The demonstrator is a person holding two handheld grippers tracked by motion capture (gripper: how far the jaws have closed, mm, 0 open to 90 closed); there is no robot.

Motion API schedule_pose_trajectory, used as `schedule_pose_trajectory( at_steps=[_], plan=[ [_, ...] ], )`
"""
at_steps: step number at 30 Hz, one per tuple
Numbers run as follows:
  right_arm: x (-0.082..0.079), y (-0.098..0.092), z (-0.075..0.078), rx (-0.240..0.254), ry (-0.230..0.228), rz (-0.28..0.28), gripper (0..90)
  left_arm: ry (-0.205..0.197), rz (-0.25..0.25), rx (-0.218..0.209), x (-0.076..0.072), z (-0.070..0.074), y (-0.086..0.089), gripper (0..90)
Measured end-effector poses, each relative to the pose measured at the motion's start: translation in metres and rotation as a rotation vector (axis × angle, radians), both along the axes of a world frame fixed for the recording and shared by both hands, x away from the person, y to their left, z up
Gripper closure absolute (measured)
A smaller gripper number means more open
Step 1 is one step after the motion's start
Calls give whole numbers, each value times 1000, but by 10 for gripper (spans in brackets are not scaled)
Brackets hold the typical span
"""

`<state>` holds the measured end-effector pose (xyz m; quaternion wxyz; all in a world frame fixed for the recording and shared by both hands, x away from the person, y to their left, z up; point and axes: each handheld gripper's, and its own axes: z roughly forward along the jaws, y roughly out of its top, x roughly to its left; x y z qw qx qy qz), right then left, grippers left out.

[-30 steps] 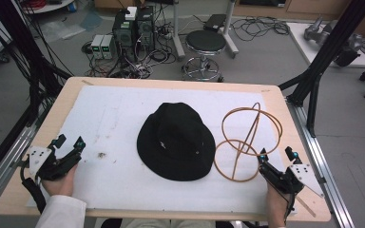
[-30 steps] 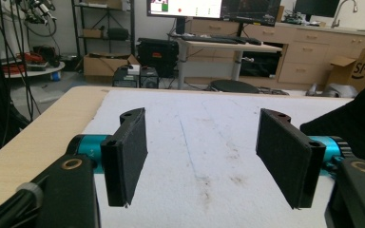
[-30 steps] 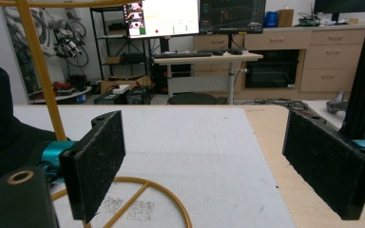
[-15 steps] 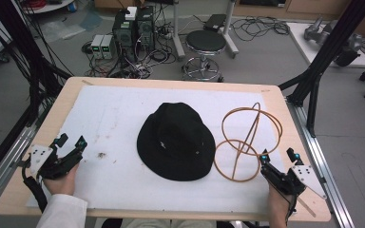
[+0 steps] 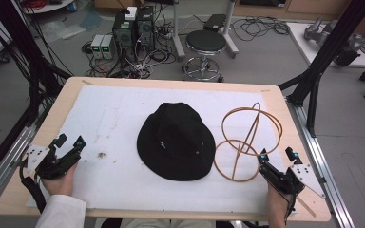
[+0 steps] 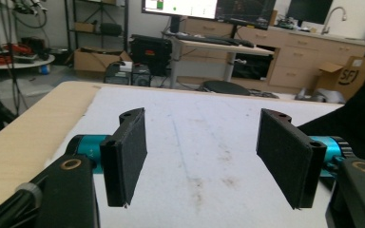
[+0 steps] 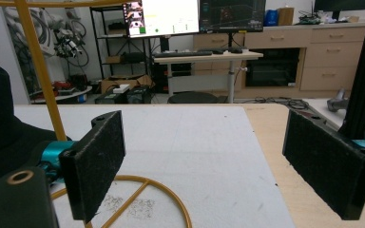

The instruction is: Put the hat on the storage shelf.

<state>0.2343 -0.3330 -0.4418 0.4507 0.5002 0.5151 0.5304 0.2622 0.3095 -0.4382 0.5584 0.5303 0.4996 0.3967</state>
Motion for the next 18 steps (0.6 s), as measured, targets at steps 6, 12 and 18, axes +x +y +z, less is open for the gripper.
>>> schedule_pose_trajectory(
  at_steps=[6, 12, 18],
  plan=[
    [-1, 0, 0, 3, 2, -5, 129, -19, -85, -11, 5, 13, -14, 329],
    [-2, -1, 0, 4, 0, -4, 127, -34, -147, -35, 9, 22, -26, 314],
    [-3, -2, 0, 2, 2, 4, 128, -39, -191, -34, 10, 29, -33, 314]
  ],
)
